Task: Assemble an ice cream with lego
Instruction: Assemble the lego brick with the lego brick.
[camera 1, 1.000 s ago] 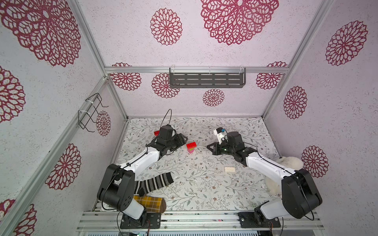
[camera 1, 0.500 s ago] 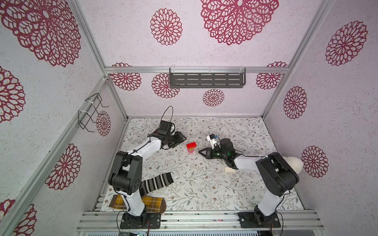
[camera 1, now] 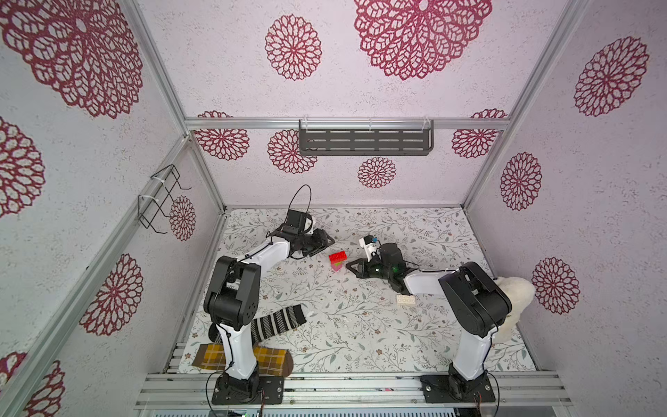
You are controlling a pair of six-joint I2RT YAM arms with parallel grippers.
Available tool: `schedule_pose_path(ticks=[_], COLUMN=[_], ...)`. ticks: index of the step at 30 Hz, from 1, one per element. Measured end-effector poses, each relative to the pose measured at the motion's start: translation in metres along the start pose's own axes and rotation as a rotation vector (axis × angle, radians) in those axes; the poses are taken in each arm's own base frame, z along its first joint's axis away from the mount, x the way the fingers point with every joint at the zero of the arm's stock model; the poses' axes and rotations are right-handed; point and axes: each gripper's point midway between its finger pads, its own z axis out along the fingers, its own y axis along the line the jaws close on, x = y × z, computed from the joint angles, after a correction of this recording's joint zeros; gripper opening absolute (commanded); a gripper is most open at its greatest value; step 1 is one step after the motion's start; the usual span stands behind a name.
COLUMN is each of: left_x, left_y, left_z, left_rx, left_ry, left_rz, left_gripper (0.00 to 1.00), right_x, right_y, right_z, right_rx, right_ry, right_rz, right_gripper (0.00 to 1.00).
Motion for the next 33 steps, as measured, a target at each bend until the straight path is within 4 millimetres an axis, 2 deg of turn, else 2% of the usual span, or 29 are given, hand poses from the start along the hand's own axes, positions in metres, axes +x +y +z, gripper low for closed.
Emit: schedule_pose_path(ticks=[4, 8, 15, 24, 33], left_x=[0.001, 0.007, 0.007, 0.023, 0.026], left_y=[0.004, 0.009, -0.004, 0.002, 0.006], left_z=[0.014, 0.023, 0.026, 0.032, 0.033], left_rx=[0.021, 0.026, 0.079, 0.09, 0.09], left_ry=[0.013, 0.032, 0.023, 0.049, 0.05], left_rz=[0.0, -0.007, 0.012, -0.012, -0.018], left_gripper=[0.52, 0.52, 0.52, 0.52, 0.52], right_x=[-0.008, -0.007, -0.002, -0.008, -0.012], right_y=[0.001, -0.004, -0.017, -0.015, -0.016], right_z=[0.004, 0.009, 0.019, 0.022, 0.027], right_rx=[0.004, 0.017, 0.055, 0.056, 0.057], right_ry=[-0.008, 0.005, 0.035, 0.036, 0.039], right_rz=[-0.015, -0.015, -0.009, -0.015, -0.022], right_gripper=[0.0, 0.0, 0.0, 0.0, 0.0])
